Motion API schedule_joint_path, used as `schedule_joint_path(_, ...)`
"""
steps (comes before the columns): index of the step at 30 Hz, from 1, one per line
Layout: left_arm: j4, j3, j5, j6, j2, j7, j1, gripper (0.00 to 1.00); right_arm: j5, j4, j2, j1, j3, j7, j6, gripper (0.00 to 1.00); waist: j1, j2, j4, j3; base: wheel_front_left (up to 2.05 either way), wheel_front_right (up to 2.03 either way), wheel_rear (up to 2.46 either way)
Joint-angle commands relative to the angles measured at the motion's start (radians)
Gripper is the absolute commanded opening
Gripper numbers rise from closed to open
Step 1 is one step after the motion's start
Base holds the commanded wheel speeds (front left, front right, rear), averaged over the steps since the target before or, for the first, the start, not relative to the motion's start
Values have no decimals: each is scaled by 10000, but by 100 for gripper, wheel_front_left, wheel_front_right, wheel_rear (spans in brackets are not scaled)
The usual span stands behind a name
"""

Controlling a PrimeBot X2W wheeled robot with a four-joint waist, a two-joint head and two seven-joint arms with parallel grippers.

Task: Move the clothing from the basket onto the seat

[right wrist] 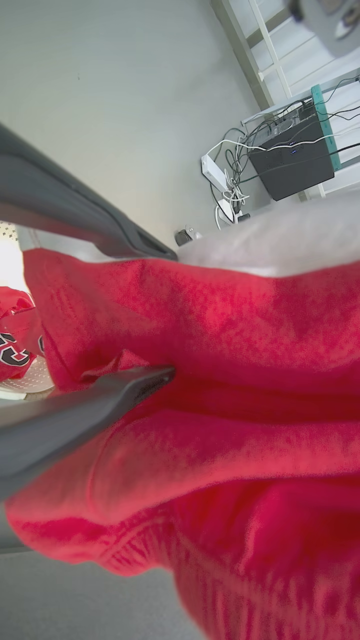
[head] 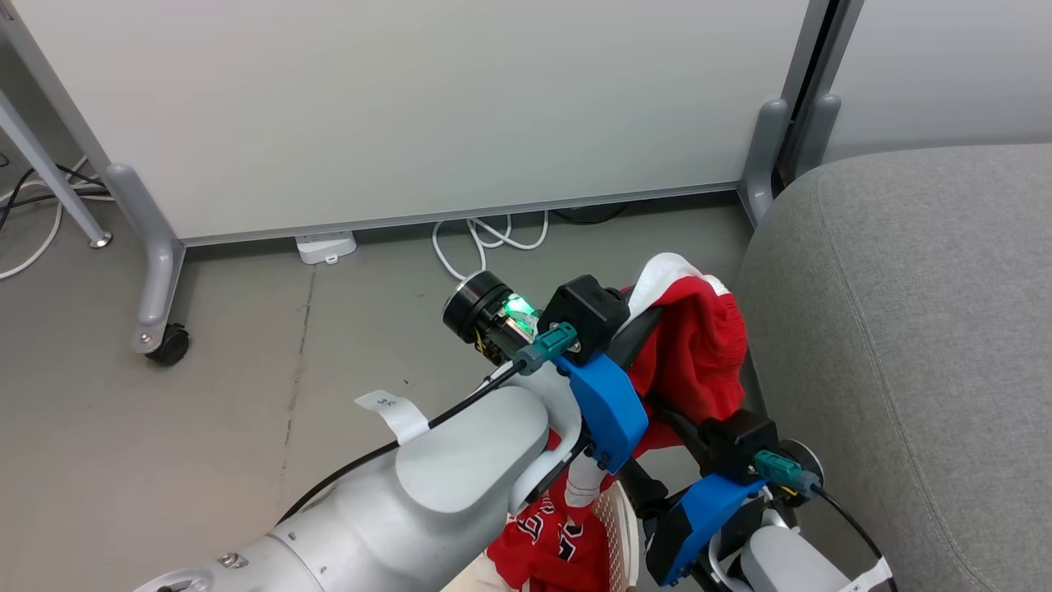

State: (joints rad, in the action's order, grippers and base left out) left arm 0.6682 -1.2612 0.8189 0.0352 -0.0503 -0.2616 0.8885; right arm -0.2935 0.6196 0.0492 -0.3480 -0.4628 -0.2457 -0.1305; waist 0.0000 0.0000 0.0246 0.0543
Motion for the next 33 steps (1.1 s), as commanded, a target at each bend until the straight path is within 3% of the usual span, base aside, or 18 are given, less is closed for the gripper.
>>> schedule_joint_path(1, -43, -8, 27, 55, -1, -50, 152, 0, -58, 131, 21, -240, 62, -51, -5, 100, 0, 0, 31, 8, 0, 0, 0)
schedule_joint_path(22, -82, -124, 241, 42, -1, -51, 201, 0, -413, 1515, 22, -1367, -449, -191, -5, 98, 0, 0, 114, 25, 0, 0, 0)
schedule_joint_path(23, -69, -127, 244, 32, -1, -51, 200, 0, -423, 1529, 22, -1379, -468, -193, -5, 68, 0, 0, 111, 25, 0, 0, 0)
schedule_joint_path(26, -28, -136, 279, 11, -1, -51, 201, 0, -431, 1565, 22, -1428, -472, -197, -5, 0, 0, 0, 102, 19, 0, 0, 0)
schedule_joint_path(33, 59, -161, 313, -5, -1, -51, 201, 0, -302, 1466, 22, -1373, -381, -208, -5, 0, 0, 0, 72, -12, 0, 0, 0)
